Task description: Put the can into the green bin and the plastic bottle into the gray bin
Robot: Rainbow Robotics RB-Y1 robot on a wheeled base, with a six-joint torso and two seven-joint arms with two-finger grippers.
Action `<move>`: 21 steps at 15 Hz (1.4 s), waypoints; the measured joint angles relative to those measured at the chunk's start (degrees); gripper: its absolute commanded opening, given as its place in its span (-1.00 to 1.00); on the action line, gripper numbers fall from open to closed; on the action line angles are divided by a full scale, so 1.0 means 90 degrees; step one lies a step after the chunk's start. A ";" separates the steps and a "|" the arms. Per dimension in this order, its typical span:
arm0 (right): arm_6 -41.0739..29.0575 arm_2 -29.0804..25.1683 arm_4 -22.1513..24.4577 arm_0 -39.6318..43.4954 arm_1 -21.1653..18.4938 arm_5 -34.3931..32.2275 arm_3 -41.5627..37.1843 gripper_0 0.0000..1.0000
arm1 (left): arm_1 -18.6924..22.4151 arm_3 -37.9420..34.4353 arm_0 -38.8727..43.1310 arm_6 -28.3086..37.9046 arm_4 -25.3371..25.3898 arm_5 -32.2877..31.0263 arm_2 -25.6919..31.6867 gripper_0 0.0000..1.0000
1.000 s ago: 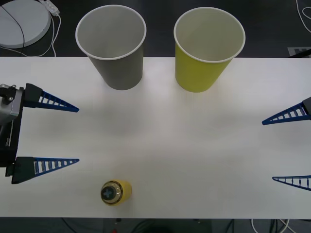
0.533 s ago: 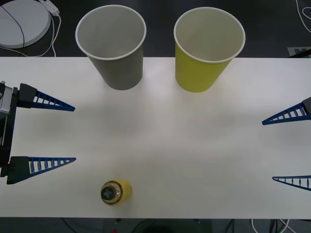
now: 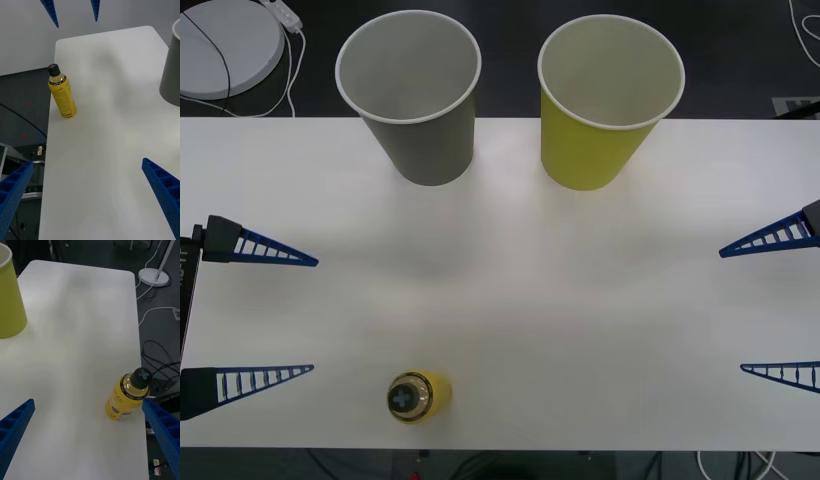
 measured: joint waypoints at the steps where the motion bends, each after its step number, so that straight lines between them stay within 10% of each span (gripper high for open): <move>1: 0.0000 0.0000 0.0000 0.0000 0.0000 0.0000 0.0000 1.00 | -0.0005 0.0048 0.0126 -0.0194 0.0007 -0.0001 -0.0001 1.00; 21: 0.0000 0.0000 0.0000 0.0000 0.0000 0.0000 0.0000 1.00 | -0.0692 0.2057 0.0258 -0.2843 0.0165 -0.1266 -0.0944 1.00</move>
